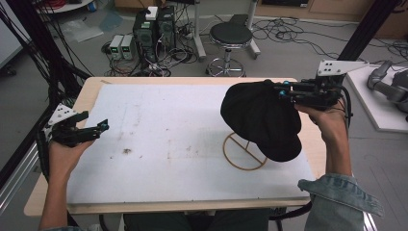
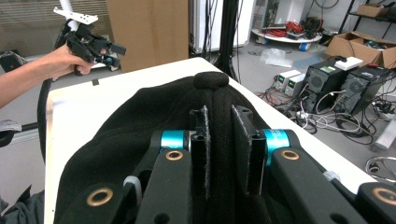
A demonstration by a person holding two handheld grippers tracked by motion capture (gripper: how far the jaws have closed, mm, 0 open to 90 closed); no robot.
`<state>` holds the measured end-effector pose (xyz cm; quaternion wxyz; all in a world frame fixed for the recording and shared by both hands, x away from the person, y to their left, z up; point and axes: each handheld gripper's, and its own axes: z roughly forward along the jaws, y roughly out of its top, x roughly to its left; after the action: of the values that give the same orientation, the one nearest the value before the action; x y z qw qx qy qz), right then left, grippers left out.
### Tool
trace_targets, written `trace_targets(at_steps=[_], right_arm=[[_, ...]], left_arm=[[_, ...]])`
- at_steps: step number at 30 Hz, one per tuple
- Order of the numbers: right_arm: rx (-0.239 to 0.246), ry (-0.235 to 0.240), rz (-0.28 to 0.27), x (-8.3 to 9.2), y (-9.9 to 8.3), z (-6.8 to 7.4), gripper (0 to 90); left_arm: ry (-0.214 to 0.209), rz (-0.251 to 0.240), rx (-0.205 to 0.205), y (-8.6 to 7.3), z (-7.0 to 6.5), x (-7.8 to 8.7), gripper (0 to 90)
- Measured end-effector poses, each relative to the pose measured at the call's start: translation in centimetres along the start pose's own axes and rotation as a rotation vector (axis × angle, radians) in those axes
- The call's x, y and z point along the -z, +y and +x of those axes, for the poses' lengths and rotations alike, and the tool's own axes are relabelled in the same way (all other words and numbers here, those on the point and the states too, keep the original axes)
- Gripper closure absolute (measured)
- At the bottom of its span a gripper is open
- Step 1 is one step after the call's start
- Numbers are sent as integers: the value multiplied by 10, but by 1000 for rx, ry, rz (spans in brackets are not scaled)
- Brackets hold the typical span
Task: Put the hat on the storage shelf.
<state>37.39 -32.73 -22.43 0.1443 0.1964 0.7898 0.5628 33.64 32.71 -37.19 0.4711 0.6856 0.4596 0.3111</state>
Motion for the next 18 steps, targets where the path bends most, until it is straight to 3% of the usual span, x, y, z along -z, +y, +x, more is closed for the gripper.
trace_targets(at_steps=[18], right_arm=[[-5, 7, 37, -6, -2, 0, 752]], left_arm=[[2, -2, 2, 1, 1, 1, 181]])
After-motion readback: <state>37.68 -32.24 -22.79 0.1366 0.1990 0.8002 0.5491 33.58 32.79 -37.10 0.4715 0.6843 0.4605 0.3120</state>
